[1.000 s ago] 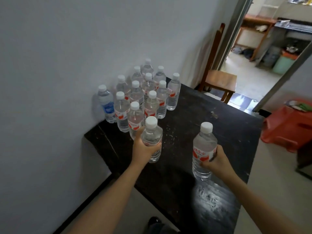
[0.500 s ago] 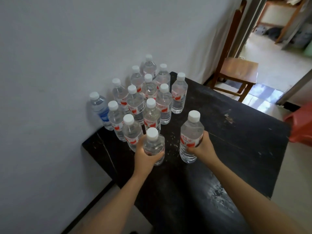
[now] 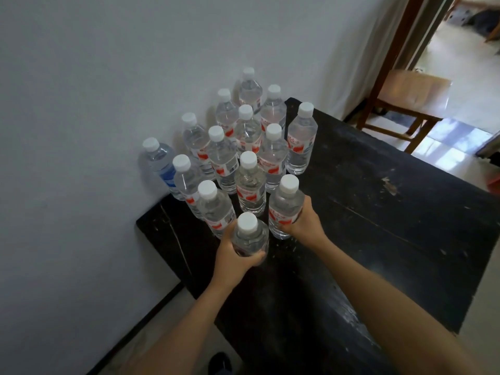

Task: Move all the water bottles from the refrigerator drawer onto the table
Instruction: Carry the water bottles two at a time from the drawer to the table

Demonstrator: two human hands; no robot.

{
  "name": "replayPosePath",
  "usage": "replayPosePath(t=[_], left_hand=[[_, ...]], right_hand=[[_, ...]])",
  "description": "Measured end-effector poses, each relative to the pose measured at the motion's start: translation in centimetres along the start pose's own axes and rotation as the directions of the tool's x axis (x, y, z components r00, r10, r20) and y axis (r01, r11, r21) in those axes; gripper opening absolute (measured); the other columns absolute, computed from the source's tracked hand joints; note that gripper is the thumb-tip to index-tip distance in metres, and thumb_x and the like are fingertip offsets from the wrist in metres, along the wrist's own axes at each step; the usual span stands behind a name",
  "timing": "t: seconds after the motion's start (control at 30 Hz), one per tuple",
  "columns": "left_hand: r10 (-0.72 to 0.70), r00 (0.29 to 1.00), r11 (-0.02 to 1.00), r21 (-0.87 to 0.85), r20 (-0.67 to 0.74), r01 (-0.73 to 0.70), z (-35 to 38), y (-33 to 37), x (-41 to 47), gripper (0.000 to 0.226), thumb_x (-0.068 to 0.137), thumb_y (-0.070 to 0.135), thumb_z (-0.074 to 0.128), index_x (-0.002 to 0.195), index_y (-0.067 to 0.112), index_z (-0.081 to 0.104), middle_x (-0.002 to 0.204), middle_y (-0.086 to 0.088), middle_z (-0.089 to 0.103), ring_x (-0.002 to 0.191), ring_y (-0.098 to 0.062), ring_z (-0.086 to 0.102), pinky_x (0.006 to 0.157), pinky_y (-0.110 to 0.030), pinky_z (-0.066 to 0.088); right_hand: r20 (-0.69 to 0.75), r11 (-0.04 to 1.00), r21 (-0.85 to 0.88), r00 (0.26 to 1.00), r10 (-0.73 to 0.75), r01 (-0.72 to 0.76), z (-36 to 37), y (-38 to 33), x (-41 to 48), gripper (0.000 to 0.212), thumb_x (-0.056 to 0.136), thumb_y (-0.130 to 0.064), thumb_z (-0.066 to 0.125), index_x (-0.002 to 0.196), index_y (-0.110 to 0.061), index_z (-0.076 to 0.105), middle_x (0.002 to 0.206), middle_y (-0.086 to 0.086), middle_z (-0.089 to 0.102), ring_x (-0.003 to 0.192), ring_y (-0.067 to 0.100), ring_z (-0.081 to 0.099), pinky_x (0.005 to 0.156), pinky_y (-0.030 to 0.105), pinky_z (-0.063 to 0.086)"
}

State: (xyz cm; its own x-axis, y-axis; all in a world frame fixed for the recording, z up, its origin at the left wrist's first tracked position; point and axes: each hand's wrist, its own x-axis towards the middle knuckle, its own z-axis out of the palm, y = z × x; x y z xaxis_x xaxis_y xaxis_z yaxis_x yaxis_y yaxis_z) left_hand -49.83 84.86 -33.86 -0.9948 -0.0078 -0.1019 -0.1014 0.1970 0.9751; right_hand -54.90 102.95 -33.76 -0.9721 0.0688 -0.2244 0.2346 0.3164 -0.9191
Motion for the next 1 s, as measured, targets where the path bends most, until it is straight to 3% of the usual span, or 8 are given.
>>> replayPosePath(t=[0.13,0.3,0.43,0.53,0.63,0.77,0.87,1.0], left_hand=[[0.009,1.0,1.0,0.002,-0.014,-0.009,0.3,0.0,-0.2,0.075,0.061,-0.001,0.08,0.111,0.04,0.042,0.118,0.014,0.05,0.113,-0.004,0.05,0.093,-0.015,0.041],[-0.006,1.0,1.0,-0.002,-0.028,0.006,0.5,0.0,-0.3,0.075,0.057,0.013,0.083,0.114,0.039,0.041,0.121,0.008,0.052,0.113,-0.004,0.051,0.089,-0.01,0.04],[-0.012,1.0,1.0,0.007,-0.016,0.012,0.4,0.0,-0.3,0.08,0.06,0.006,0.082,0.122,0.029,0.038,0.122,0.005,0.051,0.115,-0.009,0.05,0.092,-0.015,0.039],[-0.023,1.0,1.0,0.017,-0.005,0.023,0.3,0.2,-0.4,0.083,0.06,0.005,0.081,0.124,0.03,0.035,0.124,0.005,0.05,0.117,-0.012,0.049,0.096,-0.023,0.038],[-0.055,0.998,0.998,0.019,0.012,0.055,0.1,1.0,-0.9,0.088,0.062,0.004,0.08,0.127,0.033,0.028,0.124,0.013,0.041,0.121,-0.009,0.04,0.1,-0.025,0.033],[-0.02,0.999,0.997,0.079,0.041,0.017,-0.7,1.5,-2.5,0.093,0.065,0.008,0.079,0.139,0.024,0.025,0.124,0.018,0.036,0.122,-0.008,0.036,0.103,-0.027,0.031],[-0.03,0.999,0.986,0.162,0.026,0.025,-1.6,1.1,-4.1,0.083,0.072,0.015,0.076,0.139,0.024,0.028,0.128,0.008,0.033,0.118,-0.01,0.038,0.101,-0.03,0.034],[-0.05,0.998,0.985,0.17,0.04,0.042,-2.4,1.2,-5.9,0.051,0.081,0.014,0.066,0.126,0.019,0.043,0.122,0.002,0.044,0.105,-0.013,0.048,0.087,-0.028,0.043]], right_hand=[[0.109,0.999,-0.032,0.994,0.019,-0.015,-0.3,-0.1,0.6,0.082,0.066,-0.014,0.08,0.131,-0.022,0.03,0.115,-0.007,0.052,0.108,0.012,0.052,0.085,0.026,0.042],[0.146,0.998,-0.056,0.989,0.031,-0.023,-0.8,-0.7,0.5,0.087,0.066,-0.009,0.079,0.133,-0.02,0.026,0.116,-0.006,0.048,0.113,0.016,0.05,0.087,0.027,0.042],[0.088,0.998,-0.057,0.996,-0.01,0.015,-0.4,-0.9,-0.8,0.084,0.06,-0.009,0.083,0.126,-0.031,0.036,0.116,-0.013,0.052,0.115,0.011,0.05,0.094,0.03,0.043],[0.016,0.995,-0.093,0.999,0.033,-0.031,-0.4,-0.6,-2.4,0.108,0.056,-0.025,0.086,0.142,-0.024,0.022,0.142,0.0,0.038,0.133,0.019,0.035,0.108,0.044,0.035],[-0.045,0.982,-0.17,0.996,0.072,-0.079,-0.9,-0.5,-4.3,0.105,0.068,-0.021,0.08,0.146,-0.019,0.011,0.151,0.01,0.021,0.139,0.022,0.021,0.112,0.039,0.025],[-0.098,0.977,-0.202,0.994,0.04,-0.06,-2.6,-0.7,-7.0,0.094,0.074,-0.016,0.076,0.145,-0.018,0.016,0.149,0.012,0.022,0.136,0.023,0.027,0.11,0.035,0.028],[-0.137,0.965,-0.25,0.99,0.043,-0.076,-3.7,-0.5,-9.5,0.089,0.075,-0.017,0.074,0.145,-0.018,0.019,0.147,0.013,0.025,0.133,0.025,0.032,0.11,0.036,0.031],[-0.209,0.959,-0.265,0.977,0.048,-0.104,-4.6,0.1,-13.6,0.083,0.077,-0.019,0.073,0.143,-0.016,0.023,0.146,0.011,0.026,0.132,0.025,0.035,0.109,0.035,0.034]])
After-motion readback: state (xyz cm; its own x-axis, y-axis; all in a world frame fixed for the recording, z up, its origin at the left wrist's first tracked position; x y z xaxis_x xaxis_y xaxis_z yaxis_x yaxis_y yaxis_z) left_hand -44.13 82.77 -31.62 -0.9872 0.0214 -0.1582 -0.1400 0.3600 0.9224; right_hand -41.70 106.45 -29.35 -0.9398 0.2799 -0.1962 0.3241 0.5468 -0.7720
